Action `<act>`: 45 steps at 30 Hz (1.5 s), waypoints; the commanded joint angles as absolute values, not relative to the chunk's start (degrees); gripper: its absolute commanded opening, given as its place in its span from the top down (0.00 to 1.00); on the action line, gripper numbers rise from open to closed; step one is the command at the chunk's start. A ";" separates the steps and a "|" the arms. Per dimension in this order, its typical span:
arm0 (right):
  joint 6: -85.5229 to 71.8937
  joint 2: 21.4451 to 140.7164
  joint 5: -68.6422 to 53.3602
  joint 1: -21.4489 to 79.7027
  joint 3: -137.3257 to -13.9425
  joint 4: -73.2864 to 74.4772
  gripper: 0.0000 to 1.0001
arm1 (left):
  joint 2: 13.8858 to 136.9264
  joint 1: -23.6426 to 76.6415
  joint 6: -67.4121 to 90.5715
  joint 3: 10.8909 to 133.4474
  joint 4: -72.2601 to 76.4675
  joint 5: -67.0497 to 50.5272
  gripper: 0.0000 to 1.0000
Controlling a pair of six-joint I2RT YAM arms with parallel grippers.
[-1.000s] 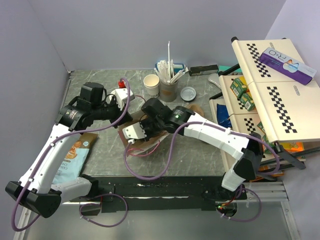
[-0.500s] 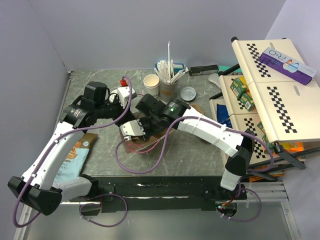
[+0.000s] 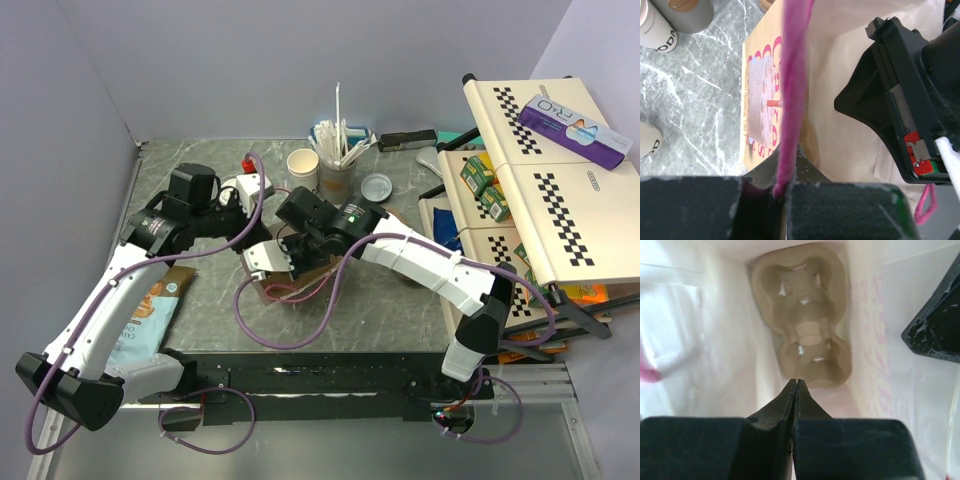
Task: Pack the takeout coffee
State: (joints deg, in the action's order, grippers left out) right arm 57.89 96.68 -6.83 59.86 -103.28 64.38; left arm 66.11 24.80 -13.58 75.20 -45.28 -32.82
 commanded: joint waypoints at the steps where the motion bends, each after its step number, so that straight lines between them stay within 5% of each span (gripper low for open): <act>1: 56.87 97.82 -6.07 60.03 -106.17 65.04 1.00 | 64.52 25.05 -13.09 75.50 -45.08 -35.59 0.99; 17: 62.58 87.90 -15.47 59.15 -89.57 50.28 1.00 | 61.09 26.28 -14.06 73.56 -45.44 -39.20 0.95; 18: 62.58 86.93 -15.56 58.98 -88.60 48.36 1.00 | 60.82 26.28 -14.06 73.48 -45.27 -39.20 0.93; 19: 62.49 85.97 -15.90 58.89 -87.64 47.73 1.00 | 60.12 26.28 -13.71 72.95 -44.92 -38.76 0.74; 22: 61.44 83.15 -18.01 58.45 -84.82 46.32 1.00 | 59.76 26.28 -13.01 71.81 -43.95 -39.20 0.58; 31: 58.01 81.21 -18.28 55.46 -84.28 45.44 1.00 | 58.36 26.28 -11.51 72.77 -38.59 -34.81 0.24; 36: 55.64 78.14 -22.31 50.90 -87.01 45.96 0.99 | 58.01 26.19 -11.78 74.88 -40.78 -28.75 0.17; 43: 52.64 75.76 -36.11 42.10 -94.56 51.67 0.51 | 60.73 22.86 -5.28 76.03 -39.91 -30.58 0.12; 45: 55.26 75.24 -37.79 42.01 -94.40 53.95 0.44 | 62.48 21.72 -4.75 76.72 -39.38 -30.67 0.11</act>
State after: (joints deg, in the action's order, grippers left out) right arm 53.58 78.46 -29.43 42.24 -91.31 49.17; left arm 60.10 23.73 -8.64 73.97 -41.87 -30.17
